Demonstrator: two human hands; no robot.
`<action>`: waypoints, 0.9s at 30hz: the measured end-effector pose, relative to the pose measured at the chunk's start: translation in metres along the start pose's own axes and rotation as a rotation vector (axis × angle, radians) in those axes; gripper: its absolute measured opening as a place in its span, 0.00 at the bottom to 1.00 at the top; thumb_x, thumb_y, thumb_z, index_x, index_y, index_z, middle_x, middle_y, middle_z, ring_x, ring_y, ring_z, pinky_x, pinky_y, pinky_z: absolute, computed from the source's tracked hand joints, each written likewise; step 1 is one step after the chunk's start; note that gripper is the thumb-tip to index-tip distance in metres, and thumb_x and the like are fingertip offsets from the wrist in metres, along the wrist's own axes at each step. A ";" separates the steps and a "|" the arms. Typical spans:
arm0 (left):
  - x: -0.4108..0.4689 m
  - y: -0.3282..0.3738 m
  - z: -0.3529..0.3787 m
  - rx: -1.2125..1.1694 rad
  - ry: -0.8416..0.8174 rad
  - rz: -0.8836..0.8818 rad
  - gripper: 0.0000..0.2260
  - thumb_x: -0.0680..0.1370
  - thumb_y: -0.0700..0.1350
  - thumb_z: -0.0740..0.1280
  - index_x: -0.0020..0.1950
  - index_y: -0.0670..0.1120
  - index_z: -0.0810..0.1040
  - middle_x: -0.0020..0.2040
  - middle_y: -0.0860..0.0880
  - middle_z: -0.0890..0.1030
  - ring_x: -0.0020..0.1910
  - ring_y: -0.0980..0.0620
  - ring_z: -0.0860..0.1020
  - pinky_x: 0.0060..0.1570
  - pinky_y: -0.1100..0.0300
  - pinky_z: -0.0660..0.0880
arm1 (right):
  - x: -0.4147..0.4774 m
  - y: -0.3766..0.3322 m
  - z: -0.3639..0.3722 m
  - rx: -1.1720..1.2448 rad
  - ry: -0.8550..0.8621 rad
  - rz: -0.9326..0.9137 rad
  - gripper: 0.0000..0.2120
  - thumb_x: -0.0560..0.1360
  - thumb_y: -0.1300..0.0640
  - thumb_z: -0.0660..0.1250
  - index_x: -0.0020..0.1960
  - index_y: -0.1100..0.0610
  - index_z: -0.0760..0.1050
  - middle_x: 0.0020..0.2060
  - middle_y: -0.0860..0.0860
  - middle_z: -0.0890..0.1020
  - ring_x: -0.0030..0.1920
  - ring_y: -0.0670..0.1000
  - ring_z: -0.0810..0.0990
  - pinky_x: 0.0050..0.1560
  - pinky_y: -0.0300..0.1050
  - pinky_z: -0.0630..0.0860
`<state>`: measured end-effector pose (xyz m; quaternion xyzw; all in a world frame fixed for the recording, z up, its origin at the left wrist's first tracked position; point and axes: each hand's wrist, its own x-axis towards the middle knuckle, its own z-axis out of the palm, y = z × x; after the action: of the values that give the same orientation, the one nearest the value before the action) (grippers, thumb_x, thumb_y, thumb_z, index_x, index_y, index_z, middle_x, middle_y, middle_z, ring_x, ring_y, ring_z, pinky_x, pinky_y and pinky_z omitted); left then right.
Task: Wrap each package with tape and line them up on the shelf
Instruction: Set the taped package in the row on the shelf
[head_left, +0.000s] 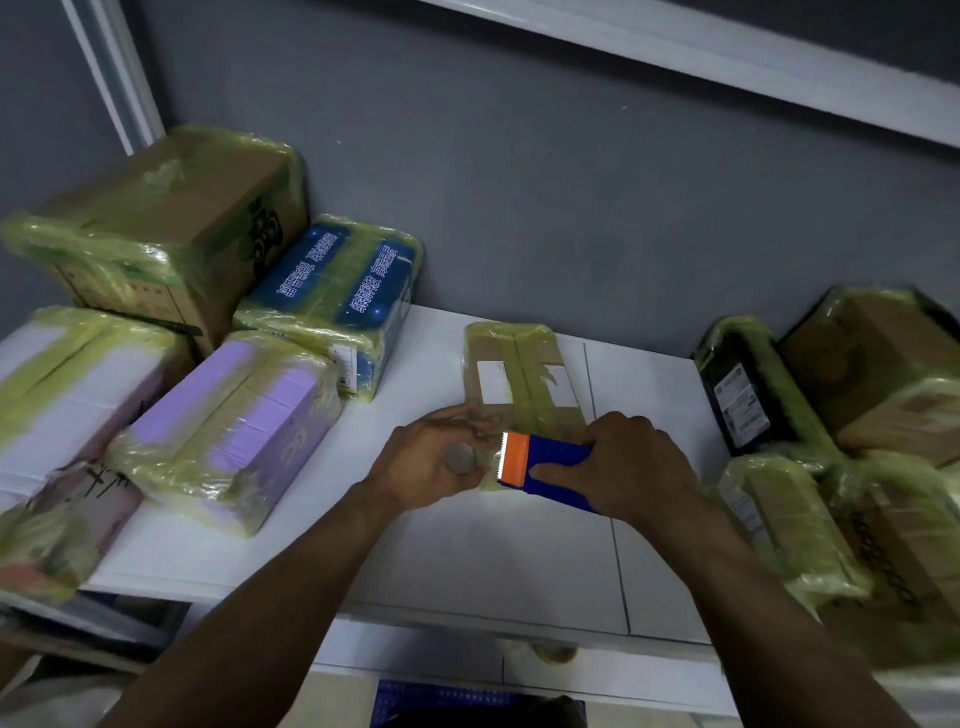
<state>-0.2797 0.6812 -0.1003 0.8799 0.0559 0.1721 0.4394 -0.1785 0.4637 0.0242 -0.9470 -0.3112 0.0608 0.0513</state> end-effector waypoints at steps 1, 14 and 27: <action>0.000 -0.001 0.002 0.019 0.003 -0.006 0.27 0.72 0.56 0.77 0.68 0.48 0.80 0.69 0.54 0.79 0.65 0.52 0.79 0.66 0.55 0.76 | -0.001 0.001 -0.001 0.010 0.003 -0.001 0.35 0.67 0.25 0.70 0.58 0.52 0.78 0.52 0.49 0.85 0.48 0.50 0.84 0.44 0.41 0.77; 0.000 0.001 0.016 0.092 -0.023 0.137 0.30 0.74 0.59 0.72 0.74 0.52 0.72 0.76 0.55 0.71 0.72 0.55 0.73 0.70 0.60 0.71 | 0.003 0.021 -0.024 -0.083 -0.064 0.121 0.36 0.64 0.26 0.75 0.54 0.55 0.76 0.43 0.48 0.79 0.45 0.51 0.83 0.41 0.42 0.76; 0.006 0.008 0.015 0.247 0.033 0.316 0.25 0.71 0.58 0.78 0.65 0.50 0.83 0.67 0.55 0.80 0.69 0.57 0.76 0.67 0.54 0.75 | 0.015 0.024 -0.019 -0.060 -0.093 0.089 0.35 0.65 0.28 0.76 0.55 0.55 0.75 0.48 0.50 0.82 0.47 0.53 0.84 0.45 0.44 0.78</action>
<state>-0.2692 0.6664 -0.1006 0.9219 -0.0551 0.2453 0.2946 -0.1499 0.4522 0.0386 -0.9571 -0.2726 0.0977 0.0058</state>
